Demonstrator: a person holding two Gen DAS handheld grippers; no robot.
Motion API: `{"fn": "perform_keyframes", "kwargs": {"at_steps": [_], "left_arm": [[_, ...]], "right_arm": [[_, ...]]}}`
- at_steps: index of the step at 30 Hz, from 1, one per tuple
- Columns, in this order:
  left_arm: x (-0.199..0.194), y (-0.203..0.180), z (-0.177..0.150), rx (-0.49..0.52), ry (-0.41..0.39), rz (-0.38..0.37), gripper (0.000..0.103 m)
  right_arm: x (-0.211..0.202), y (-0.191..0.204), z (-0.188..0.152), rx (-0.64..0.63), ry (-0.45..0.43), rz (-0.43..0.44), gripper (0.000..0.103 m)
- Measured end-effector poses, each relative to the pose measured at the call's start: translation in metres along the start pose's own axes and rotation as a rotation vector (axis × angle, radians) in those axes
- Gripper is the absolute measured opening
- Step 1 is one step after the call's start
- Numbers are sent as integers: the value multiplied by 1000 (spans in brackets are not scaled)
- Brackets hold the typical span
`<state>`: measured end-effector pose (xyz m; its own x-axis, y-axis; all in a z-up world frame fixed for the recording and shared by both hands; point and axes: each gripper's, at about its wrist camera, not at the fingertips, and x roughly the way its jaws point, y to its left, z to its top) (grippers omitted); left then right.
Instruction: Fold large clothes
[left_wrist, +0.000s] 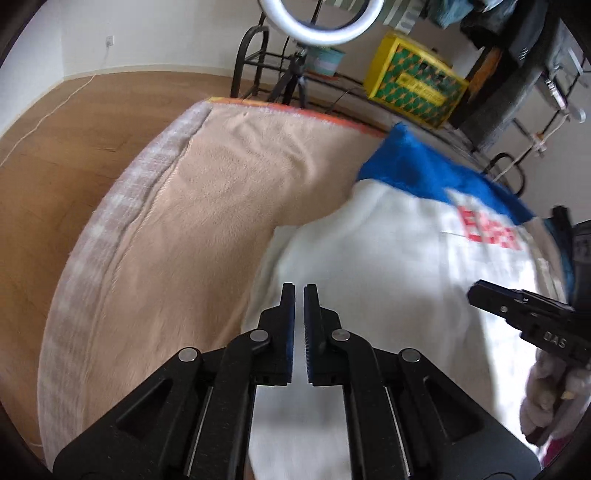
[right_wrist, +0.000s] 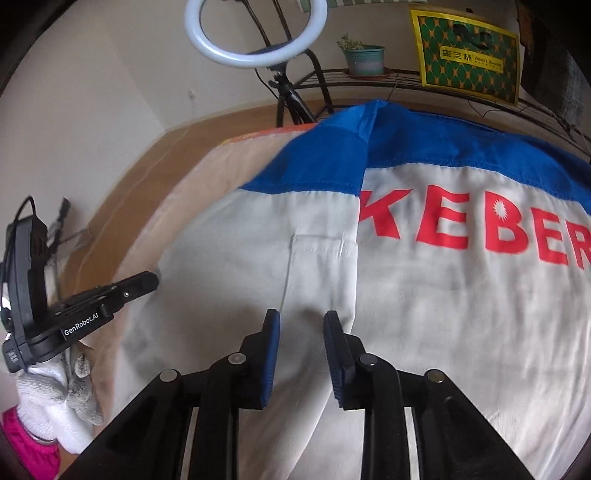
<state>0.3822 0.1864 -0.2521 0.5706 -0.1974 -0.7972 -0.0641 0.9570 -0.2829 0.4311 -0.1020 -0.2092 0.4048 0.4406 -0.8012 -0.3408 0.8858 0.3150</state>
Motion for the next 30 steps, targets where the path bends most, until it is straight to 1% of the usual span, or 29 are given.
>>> {"fn": "perform_keyframes", "kwargs": {"at_steps": [3,7,11,14,17,19,21,23,24,26,27,28,29,30], "left_arm": [[-47,-9,-13,25,-25,-50,3],[-118,-15,-39,21,-69,-118,3],[-172,-12,-71,7,-89,-142,3],[-195,-9,-109,-25,-64,-171,3],[-199,-8,-161,-48,1,-213,3],[-194,-11,-194,-52,46,-239,3],[-185,-16,-220,-55,73,-248,3],[-171,-18,-239,-90,106,-268,3],[-163,-19,-246,-88,120,-264,3],[-145,-26,-259,-32,154,-200,3],[-135,-27,-265,-25,180,-187,3],[-136,-26,-268,-21,152,-193,3],[-137,-27,-269,-2,163,-205,3],[-140,-27,-268,0,169,-201,3]], "right_arm": [[-37,16,-14,-61,-31,42,27],[-86,48,-48,-141,-40,127,27],[-130,80,-96,-220,-31,196,28],[-142,102,-139,-271,7,233,28],[-137,119,-183,-340,63,229,28],[-127,127,-205,-376,89,202,28],[-114,128,-217,-344,112,199,28],[-105,125,-219,-292,102,206,28],[-103,125,-219,-274,93,216,28],[-99,127,-219,-272,75,235,29],[-92,130,-222,-303,78,206,30],[-84,131,-226,-320,100,157,30],[-76,130,-229,-329,139,120,30],[-66,126,-237,-345,196,71,29]]}}
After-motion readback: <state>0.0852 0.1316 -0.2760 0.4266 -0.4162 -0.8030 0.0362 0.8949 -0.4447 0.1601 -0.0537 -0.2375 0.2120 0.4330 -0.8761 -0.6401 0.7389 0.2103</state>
